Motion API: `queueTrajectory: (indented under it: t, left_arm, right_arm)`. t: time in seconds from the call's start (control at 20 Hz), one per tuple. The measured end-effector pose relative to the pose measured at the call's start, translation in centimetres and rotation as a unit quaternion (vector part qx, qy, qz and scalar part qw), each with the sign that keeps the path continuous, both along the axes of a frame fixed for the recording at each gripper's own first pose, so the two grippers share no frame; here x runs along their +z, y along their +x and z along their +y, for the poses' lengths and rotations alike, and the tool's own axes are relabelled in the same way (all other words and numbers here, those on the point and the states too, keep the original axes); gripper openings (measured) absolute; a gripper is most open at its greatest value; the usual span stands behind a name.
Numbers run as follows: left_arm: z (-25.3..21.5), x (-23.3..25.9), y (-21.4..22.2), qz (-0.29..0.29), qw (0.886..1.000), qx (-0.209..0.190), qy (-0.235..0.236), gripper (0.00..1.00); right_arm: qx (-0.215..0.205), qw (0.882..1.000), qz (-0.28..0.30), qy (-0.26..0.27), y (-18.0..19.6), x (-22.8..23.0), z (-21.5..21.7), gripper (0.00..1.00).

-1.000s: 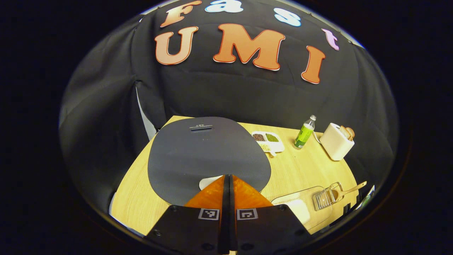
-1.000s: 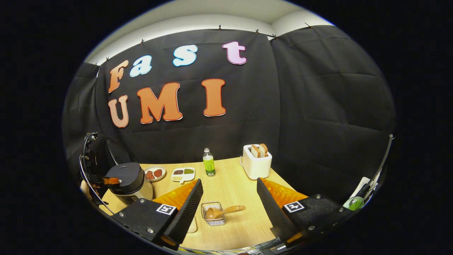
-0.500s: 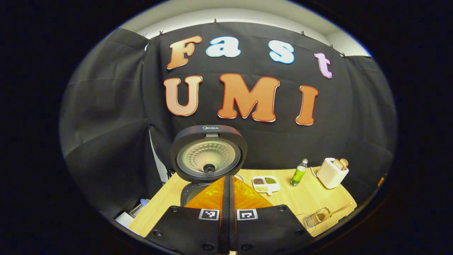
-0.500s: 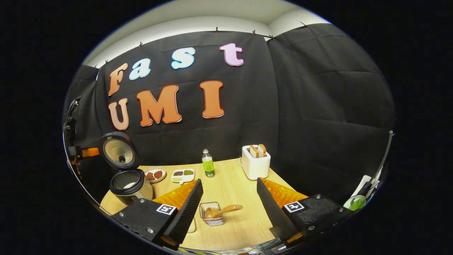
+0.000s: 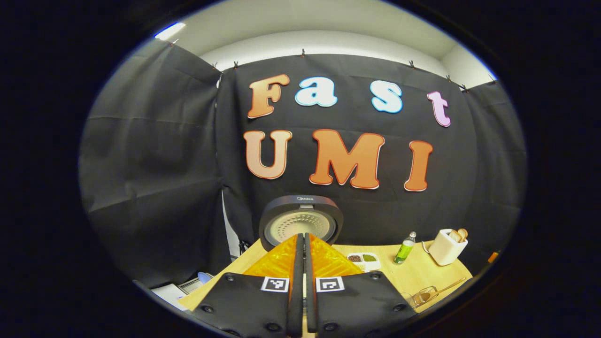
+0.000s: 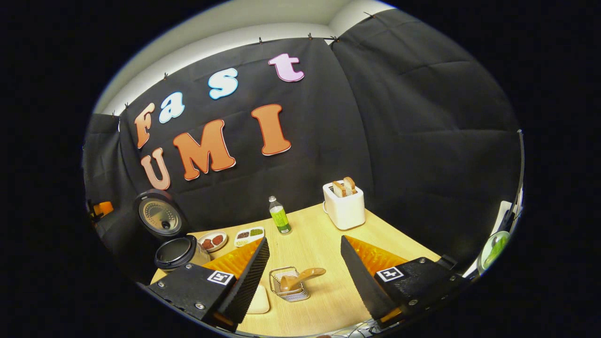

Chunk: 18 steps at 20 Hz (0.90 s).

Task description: Close the left gripper, press the button to open the rice cooker; take a wooden spoon from the chopstick holder with the right hand, scoop a spoonful of rice and pour it into the rice cooker, then put the wooden spoon back into the chopstick holder.

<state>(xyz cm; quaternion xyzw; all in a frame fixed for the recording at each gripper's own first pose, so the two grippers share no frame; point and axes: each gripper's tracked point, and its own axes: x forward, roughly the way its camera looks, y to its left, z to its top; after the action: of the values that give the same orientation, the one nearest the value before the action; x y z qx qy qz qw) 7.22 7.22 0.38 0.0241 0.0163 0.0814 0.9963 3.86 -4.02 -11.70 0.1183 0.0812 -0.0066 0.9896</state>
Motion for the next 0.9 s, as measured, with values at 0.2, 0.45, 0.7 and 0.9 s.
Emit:
queueTrajectory:
  t: [0.2, 0.45, 0.7, 0.9]
  left_arm:
    - [2.2, 0.8, -2.7, -0.028, 0.999, 0.042, -0.009, 0.30]
    - [3.9, 0.4, -5.5, -0.020, 0.998, 0.067, 0.000, 0.61]
    - [5.3, 0.2, -7.5, -0.015, 0.995, 0.097, 0.022, 1.00]
    - [5.6, -0.1, -8.1, -0.003, 0.993, 0.110, 0.035, 0.97]
  right_arm:
    - [0.008, 1.000, 0.025, 0.017, 2.0, -4.6, 0.3, 0.95]
    - [0.016, 0.996, 0.073, 0.045, 3.7, -9.8, 1.6, 0.95]
    - [0.022, 0.991, 0.108, 0.076, 4.6, -13.0, 2.5, 0.93]
    - [0.020, 0.989, 0.125, 0.079, 5.6, -13.9, 2.6, 0.71]
